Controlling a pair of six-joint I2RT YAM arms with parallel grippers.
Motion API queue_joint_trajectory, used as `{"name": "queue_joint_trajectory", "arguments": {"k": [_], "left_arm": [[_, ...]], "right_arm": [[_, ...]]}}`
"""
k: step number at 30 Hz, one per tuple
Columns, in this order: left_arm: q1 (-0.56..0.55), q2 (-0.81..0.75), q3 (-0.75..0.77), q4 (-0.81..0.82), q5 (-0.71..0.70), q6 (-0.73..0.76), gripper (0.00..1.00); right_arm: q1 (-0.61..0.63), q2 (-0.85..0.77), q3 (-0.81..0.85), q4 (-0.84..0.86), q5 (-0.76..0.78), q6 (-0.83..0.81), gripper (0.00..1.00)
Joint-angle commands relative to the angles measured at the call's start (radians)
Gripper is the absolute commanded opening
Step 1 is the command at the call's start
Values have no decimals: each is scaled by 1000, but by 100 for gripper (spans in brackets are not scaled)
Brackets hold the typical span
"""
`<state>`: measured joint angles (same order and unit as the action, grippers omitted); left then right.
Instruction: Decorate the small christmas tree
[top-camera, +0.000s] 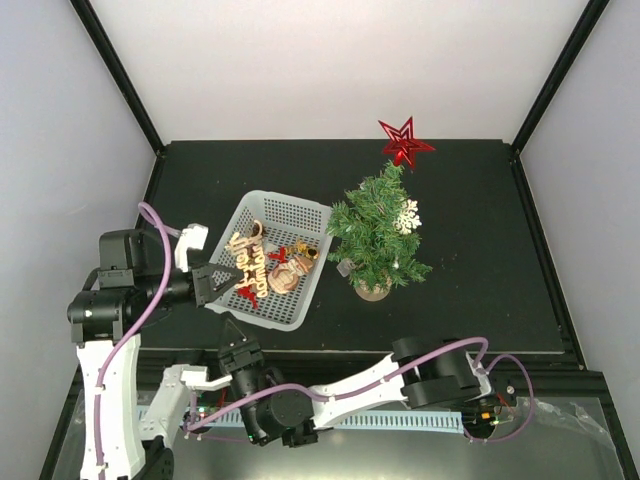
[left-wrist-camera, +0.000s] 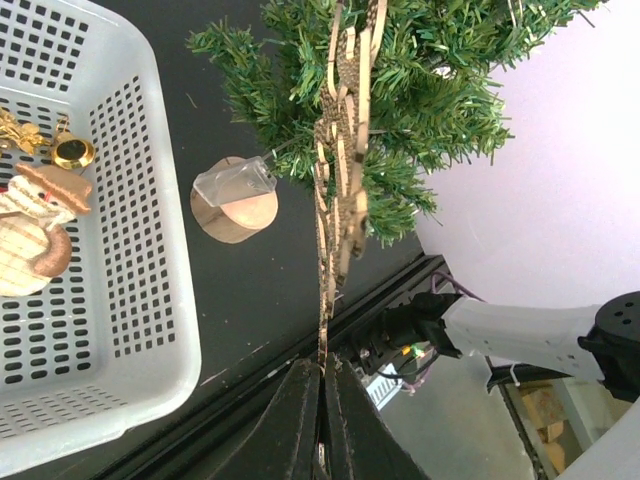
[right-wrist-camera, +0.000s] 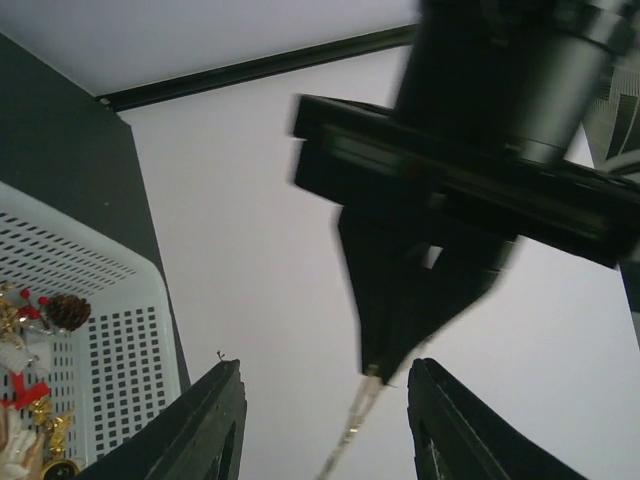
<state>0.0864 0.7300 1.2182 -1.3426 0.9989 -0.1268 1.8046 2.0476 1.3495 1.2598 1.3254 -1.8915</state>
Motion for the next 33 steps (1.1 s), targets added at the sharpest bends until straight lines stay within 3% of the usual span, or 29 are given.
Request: {"name": "queue_joint_trajectory", "arguments": {"k": [1, 12, 26, 33], "left_arm": [[24, -27, -16, 26, 70, -25, 2], [83, -67, -55, 51, 245, -58, 2], [108, -92, -117, 114, 335, -121, 2], [113, -103, -153, 158, 382, -160, 2]], "right_arm": [[-9, -85, 0, 342, -2, -25, 46], [-42, -142, -45, 342, 8, -14, 46], [-80, -198, -105, 342, 16, -2, 45], [-101, -222, -137, 342, 22, 4, 34]]}}
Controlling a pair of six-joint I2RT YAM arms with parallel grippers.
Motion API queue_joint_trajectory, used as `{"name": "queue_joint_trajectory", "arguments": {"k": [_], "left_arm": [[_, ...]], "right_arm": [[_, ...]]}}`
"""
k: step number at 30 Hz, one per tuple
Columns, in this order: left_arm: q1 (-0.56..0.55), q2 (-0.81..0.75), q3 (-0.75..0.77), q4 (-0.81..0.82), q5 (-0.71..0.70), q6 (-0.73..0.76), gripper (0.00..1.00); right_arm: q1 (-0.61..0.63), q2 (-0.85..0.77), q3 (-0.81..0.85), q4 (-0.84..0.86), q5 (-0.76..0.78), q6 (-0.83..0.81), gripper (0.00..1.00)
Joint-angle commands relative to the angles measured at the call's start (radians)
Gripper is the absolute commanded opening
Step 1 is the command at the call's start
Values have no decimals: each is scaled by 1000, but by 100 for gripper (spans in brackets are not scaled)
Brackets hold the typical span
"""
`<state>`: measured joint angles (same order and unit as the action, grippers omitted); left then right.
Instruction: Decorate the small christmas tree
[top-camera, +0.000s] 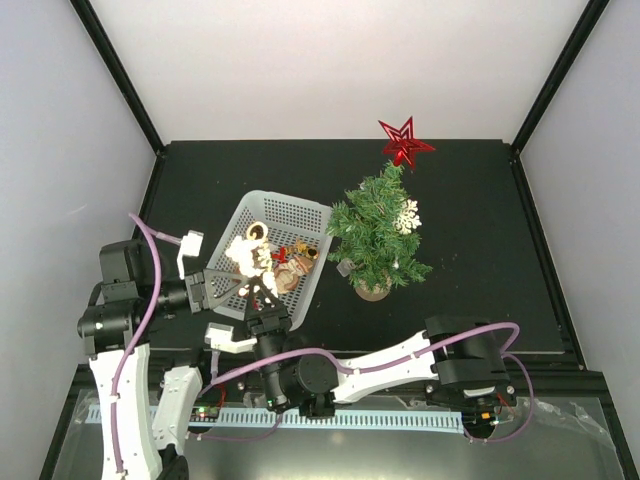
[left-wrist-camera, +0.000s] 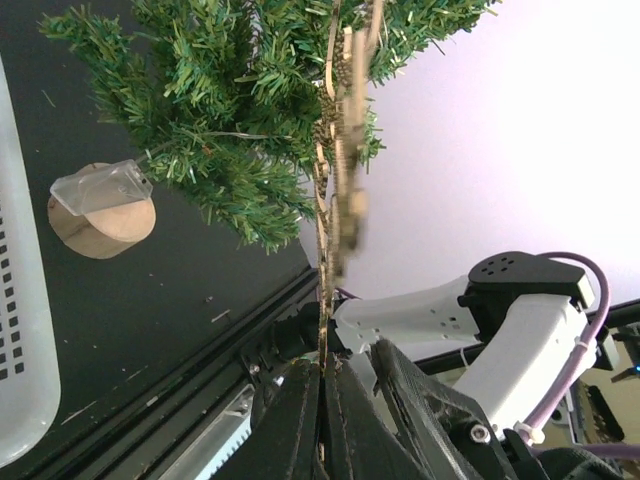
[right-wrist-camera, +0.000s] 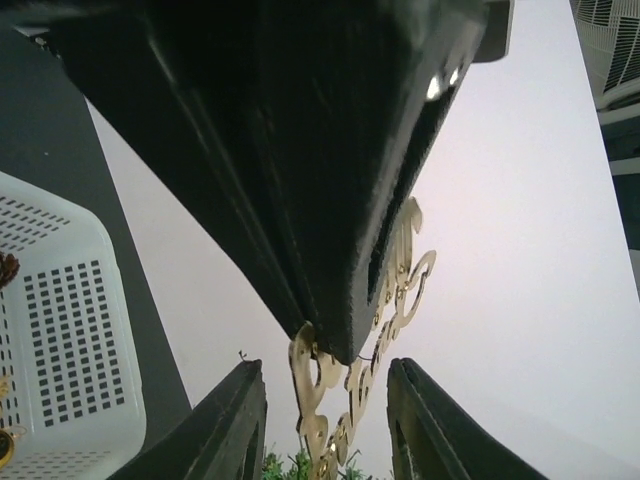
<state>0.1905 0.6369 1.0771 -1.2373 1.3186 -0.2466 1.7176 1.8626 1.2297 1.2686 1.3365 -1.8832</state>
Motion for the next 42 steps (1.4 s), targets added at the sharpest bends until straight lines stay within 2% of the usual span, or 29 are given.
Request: {"name": "queue_joint_trajectory", "arguments": {"k": [1, 6, 13, 21, 22, 23, 24, 25, 26, 27, 32, 36, 39, 41, 42], "left_arm": [[10, -11, -15, 58, 65, -43, 2], [13, -14, -29, 80, 86, -61, 2], [13, -25, -60, 115, 116, -86, 2], [12, -36, -93, 189, 156, -130, 2], [13, -38, -103, 206, 162, -142, 6], [13, -39, -113, 223, 171, -154, 13], [12, -42, -121, 241, 182, -165, 34], [12, -44, -129, 268, 210, -173, 65], [12, -49, -142, 304, 230, -199, 89], [12, -54, -153, 337, 241, -227, 98], [14, -76, -183, 436, 241, -287, 99], [15, -62, -116, 399, 224, -221, 99], [15, -20, 42, 172, 127, 34, 99], [15, 14, 188, 21, -53, 205, 99], [15, 34, 245, -24, -100, 268, 99]], "right_arm": [[-17, -38, -20, 334, 12, -4, 31], [-23, -37, -25, 333, 13, -1, 13], [-28, -33, -24, 333, 5, -1, 2], [-29, -35, -22, 334, 0, -10, 1], [-29, -36, -22, 334, 0, -12, 1], [-29, -37, -22, 333, -1, -14, 1], [-29, -39, -23, 333, -1, -15, 1], [-29, -42, -25, 334, -3, -16, 1], [-29, -45, -25, 333, -1, -17, 1], [-29, -49, -26, 333, 1, -17, 1], [-28, -72, -33, 334, 7, -21, 1], [-27, -112, -37, 333, 52, -12, 1], [-27, -174, -64, 330, 77, 18, 1], [-27, -221, -65, 321, 106, 41, 1], [-28, -249, -64, 312, 118, 54, 1]]}}
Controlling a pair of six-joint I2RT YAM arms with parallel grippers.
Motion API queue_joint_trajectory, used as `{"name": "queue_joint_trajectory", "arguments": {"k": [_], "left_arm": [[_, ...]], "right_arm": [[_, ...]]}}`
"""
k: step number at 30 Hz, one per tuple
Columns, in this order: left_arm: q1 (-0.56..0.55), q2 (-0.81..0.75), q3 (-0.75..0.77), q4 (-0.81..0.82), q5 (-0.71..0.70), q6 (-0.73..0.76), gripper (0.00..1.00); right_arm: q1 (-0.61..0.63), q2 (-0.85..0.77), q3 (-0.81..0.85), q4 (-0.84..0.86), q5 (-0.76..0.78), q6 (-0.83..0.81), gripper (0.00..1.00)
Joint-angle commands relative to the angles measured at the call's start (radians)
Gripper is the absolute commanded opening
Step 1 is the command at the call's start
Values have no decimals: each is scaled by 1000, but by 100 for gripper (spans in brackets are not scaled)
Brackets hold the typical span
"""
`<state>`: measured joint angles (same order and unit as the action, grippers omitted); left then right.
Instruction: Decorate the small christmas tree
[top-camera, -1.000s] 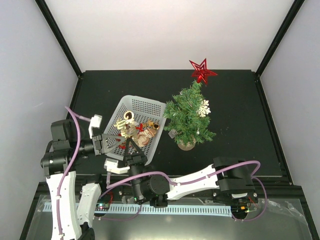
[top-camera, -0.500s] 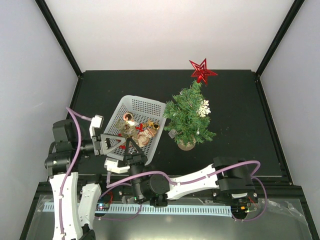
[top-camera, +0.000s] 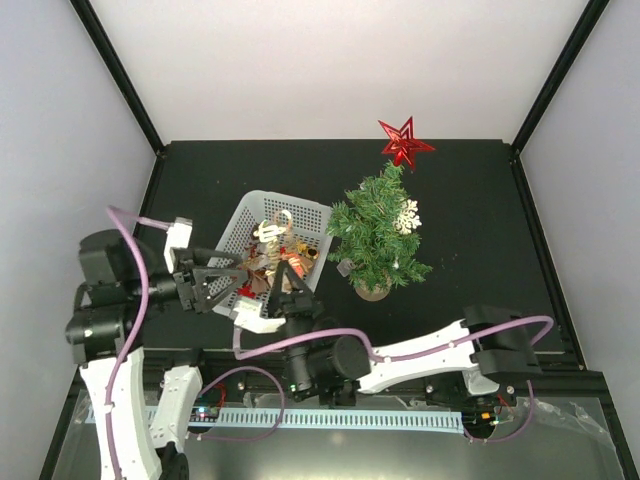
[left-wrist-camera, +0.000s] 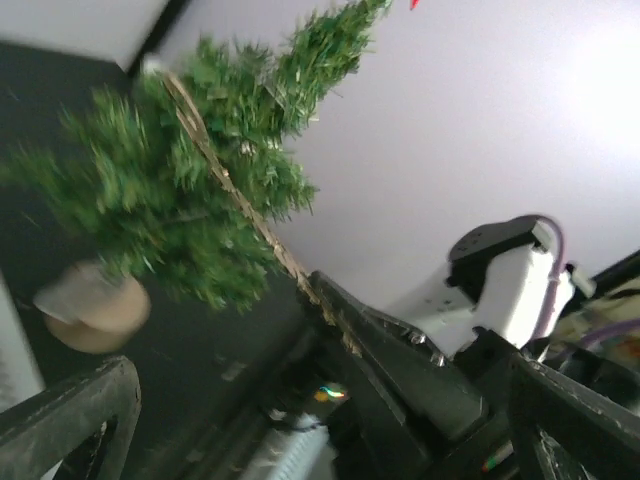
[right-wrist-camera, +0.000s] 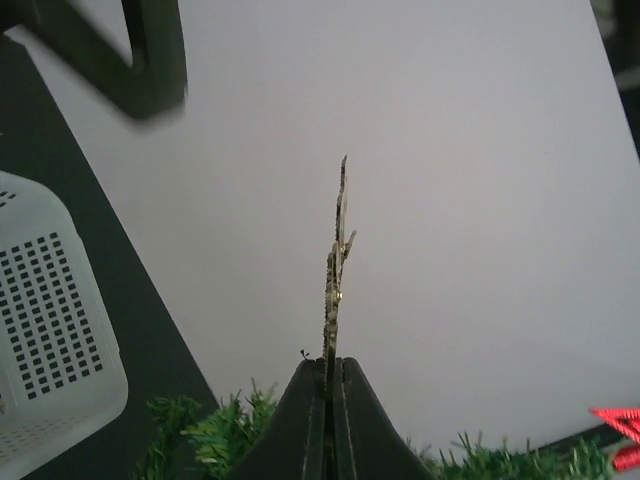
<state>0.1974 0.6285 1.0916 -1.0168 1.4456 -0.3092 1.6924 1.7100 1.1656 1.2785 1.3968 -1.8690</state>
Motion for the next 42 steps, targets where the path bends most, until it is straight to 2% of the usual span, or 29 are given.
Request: {"name": "queue_joint_trajectory", "arguments": {"k": [1, 3, 5, 6, 7, 10, 11, 12, 14, 21, 29, 33, 42], "left_arm": [[9, 60, 277, -279, -278, 376, 99], [8, 99, 333, -334, -350, 486, 99], [9, 117, 345, -338, -398, 520, 99], [8, 123, 345, -343, -399, 542, 99], [9, 124, 339, -346, -393, 560, 99], [9, 105, 309, -320, -373, 566, 99], [8, 98, 304, -317, -365, 568, 99], [9, 93, 300, -316, -356, 569, 99], [8, 83, 291, -317, -337, 570, 99], [8, 40, 246, -312, -325, 567, 99], [21, -27, 190, -281, -300, 543, 99], [35, -62, 166, -269, -292, 535, 99], [101, -150, 112, -244, -210, 538, 99]], "right_arm": [[-2, -126, 0, 278, 69, 65, 1], [-2, -197, 4, 156, 90, 169, 1], [-2, -289, 14, -117, 104, 420, 1], [-2, -346, 29, -335, 105, 592, 1], [-2, -403, 62, -615, 96, 847, 1], [-29, -524, 328, -1636, -36, 1701, 1], [-55, -544, 395, -1813, -129, 1861, 1], [-84, -566, 426, -1907, -178, 1930, 1], [-105, -627, 400, -1879, -245, 1921, 1], [-188, -735, 367, -1937, -457, 2052, 1], [-188, -830, 224, -1836, -567, 2053, 1], [-201, -822, 193, -1837, -568, 2063, 1], [-427, -856, 45, -1729, -832, 2143, 1]]}}
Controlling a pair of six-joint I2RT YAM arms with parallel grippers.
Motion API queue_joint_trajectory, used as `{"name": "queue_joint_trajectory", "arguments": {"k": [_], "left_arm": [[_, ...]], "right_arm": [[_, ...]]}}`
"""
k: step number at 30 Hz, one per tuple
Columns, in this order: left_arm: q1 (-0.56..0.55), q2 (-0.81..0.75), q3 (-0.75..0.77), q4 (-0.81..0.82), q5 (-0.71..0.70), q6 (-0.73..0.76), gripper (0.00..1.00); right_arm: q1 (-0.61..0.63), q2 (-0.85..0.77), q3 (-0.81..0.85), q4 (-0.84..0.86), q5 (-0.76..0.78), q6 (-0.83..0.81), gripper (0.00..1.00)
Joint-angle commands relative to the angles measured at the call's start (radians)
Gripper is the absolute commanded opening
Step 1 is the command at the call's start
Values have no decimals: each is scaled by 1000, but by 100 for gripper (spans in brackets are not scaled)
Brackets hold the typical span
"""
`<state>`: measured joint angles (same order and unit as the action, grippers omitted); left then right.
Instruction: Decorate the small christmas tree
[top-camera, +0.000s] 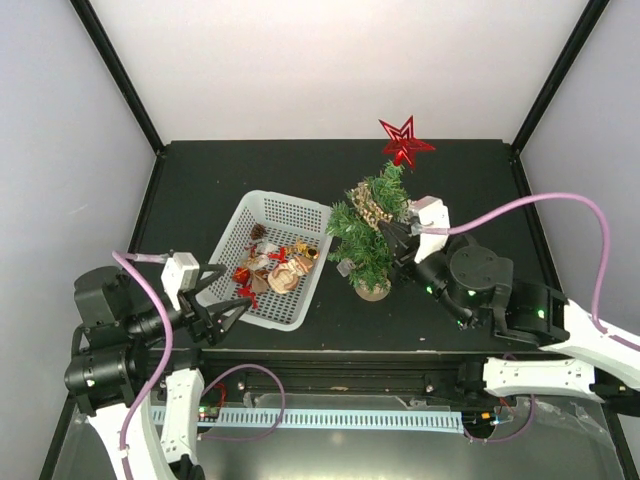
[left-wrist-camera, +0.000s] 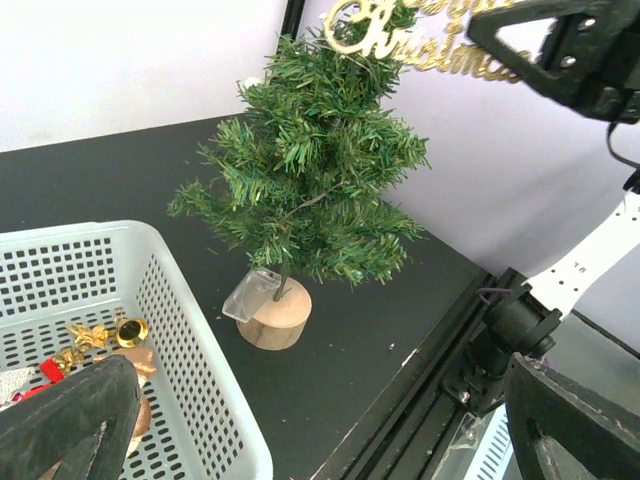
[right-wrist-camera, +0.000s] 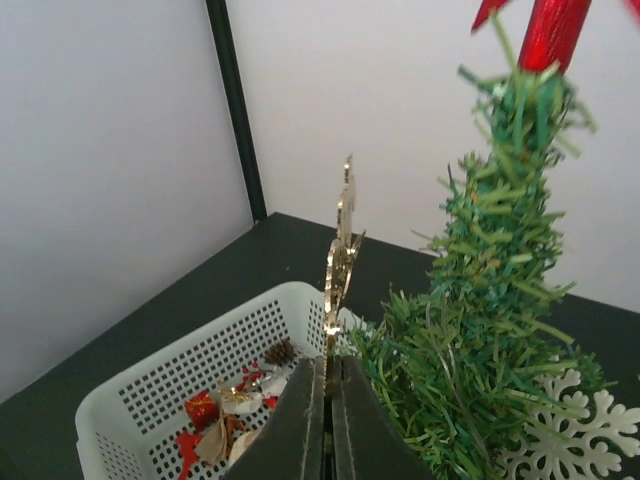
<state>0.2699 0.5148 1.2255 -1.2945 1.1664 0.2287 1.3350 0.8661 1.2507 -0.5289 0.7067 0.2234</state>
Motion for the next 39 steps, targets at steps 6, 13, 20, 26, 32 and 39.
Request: {"name": "queue_joint_trajectory", "arguments": {"k": [6, 13, 20, 26, 32, 39], "left_arm": [[50, -58, -45, 37, 85, -1, 99], [82, -81, -66, 45, 102, -12, 99], [99, -93, -81, 46, 113, -14, 99], [110, -99, -86, 45, 117, -19, 99], [120, -111, -101, 52, 125, -29, 99], [127, -118, -107, 50, 132, -32, 99]], "right_arm": [[-148, 2, -85, 134, -194, 45, 1], [-205, 19, -133, 183, -205, 42, 1], [-278, 16, -204, 239, -256, 47, 1], [-292, 13, -243, 275, -244, 38, 1], [-301, 19, -278, 293, -241, 47, 1], [-300, 13, -314, 299, -247, 78, 1]]}}
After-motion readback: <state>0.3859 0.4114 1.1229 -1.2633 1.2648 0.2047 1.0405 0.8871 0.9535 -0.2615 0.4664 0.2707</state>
